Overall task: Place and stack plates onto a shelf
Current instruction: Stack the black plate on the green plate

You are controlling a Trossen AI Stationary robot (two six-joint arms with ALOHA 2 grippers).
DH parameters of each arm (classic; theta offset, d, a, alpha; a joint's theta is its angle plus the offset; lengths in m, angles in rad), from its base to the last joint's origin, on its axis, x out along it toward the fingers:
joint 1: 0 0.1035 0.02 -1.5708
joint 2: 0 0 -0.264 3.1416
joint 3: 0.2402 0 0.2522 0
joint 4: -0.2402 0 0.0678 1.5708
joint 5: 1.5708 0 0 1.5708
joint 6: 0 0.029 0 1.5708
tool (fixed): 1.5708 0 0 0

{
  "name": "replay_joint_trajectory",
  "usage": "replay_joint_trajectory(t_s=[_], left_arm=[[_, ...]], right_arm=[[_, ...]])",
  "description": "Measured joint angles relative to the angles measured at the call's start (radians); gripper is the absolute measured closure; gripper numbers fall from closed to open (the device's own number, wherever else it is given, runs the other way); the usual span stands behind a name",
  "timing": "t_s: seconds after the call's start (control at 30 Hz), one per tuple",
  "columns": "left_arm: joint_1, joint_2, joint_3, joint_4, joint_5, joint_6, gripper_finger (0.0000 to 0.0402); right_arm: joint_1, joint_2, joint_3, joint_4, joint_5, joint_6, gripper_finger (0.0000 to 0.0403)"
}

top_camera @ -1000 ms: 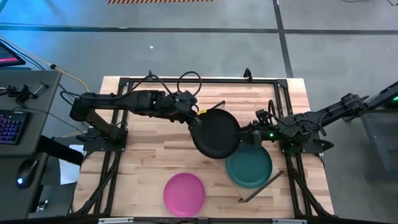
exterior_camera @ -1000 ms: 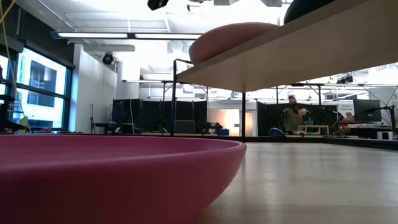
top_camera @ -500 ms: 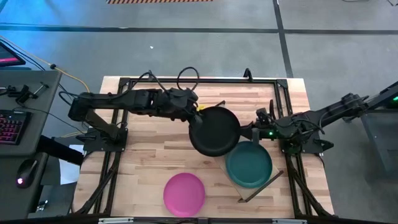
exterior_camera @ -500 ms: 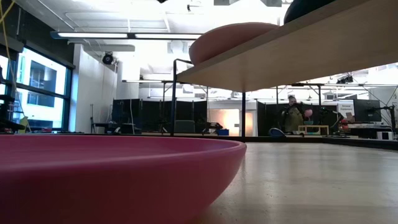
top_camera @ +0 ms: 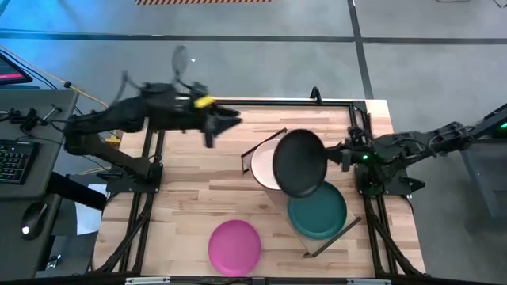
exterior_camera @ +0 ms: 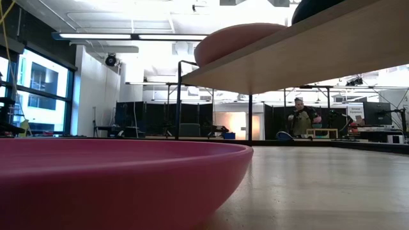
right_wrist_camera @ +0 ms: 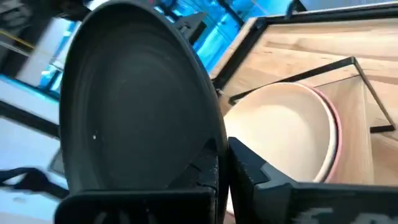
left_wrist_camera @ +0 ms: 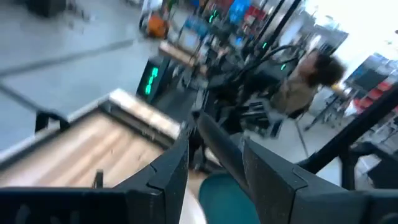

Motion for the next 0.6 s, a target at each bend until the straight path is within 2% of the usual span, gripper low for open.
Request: replay_joint_trajectory(t_s=[0.13,0.3,0.43,0.6], left_arm=[[-0.031,-0.093,0.001,-0.024,-0.086,0.063,0.0259],[-0.124,-0.152,-0.044,-0.027,-0.211,0.142,0.0259],[-0.187,-0.174,-0.134,-0.021,-0.319,0.14,0.0259],[-0.217,-0.177,-0.233,0.026,-0.341,0.097,0.0259]], right_arm=[[0.003,-0.066,0.001,-0.035,-0.133,0.018,0.0401],[0.012,-0.047,0.004,-0.111,-0.322,0.093,0.0402],[0.054,0.084,0.122,-0.342,-0.403,0.084,0.0402],[0.082,0.278,0.345,-0.674,-0.404,-0.026,0.0402]])
